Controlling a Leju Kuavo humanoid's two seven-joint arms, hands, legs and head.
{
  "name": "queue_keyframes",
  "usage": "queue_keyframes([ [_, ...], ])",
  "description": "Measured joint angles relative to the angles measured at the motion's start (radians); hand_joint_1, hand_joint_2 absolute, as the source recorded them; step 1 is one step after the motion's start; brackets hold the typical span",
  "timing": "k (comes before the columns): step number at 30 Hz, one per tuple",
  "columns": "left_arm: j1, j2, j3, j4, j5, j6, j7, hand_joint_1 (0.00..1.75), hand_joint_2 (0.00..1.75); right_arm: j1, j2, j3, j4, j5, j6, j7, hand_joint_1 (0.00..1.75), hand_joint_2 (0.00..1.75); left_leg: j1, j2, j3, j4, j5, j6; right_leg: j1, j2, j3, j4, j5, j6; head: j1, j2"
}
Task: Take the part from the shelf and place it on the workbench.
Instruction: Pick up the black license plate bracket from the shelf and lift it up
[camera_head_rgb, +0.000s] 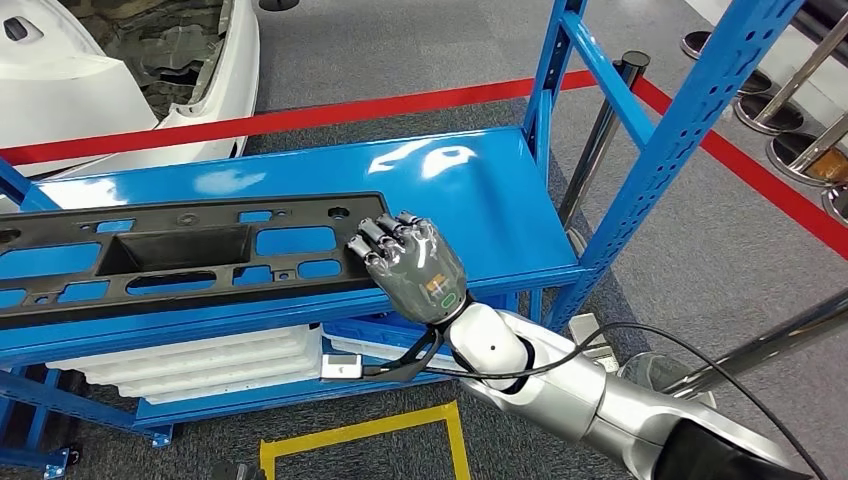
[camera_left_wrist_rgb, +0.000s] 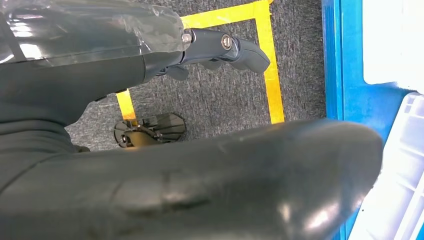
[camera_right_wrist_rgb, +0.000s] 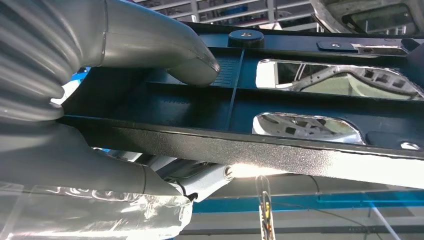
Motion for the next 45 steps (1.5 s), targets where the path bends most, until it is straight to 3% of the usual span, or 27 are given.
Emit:
queue_keyframes([
  [17, 0.006, -0.001, 0.001, 0.0, 0.016, 0.012, -0.029, 0.0, 0.0, 0.056, 0.019, 0.004, -0.161, 0.148, 0.062, -0.01, 1.75, 1.75, 0.0, 0.0, 0.0, 0.0, 0.0, 0.0, 0.0, 0.0, 0.0, 0.0, -0.001, 0.0, 0.0, 0.0],
  [21, 0.006, -0.002, 0.001, 0.0, 0.014, 0.01, -0.036, 0.0, 1.75, 0.067, 0.022, 0.008, -0.196, 0.158, 0.089, -0.012, 1.75, 1.75, 0.0, 0.0, 0.0, 0.0, 0.0, 0.0, 0.0, 0.0, 0.0, 0.0, -0.001, 0.0, 0.0, 0.0],
  [45, 0.012, -0.002, 0.002, 0.0, 0.02, -0.002, -0.058, 0.0, 1.75, 0.168, 0.04, 0.046, -0.289, 0.151, 0.147, -0.022, 1.75, 1.75, 0.0, 0.0, 0.0, 0.0, 0.0, 0.0, 0.0, 0.0, 0.0, -0.001, -0.001, 0.0, 0.0, 0.0],
])
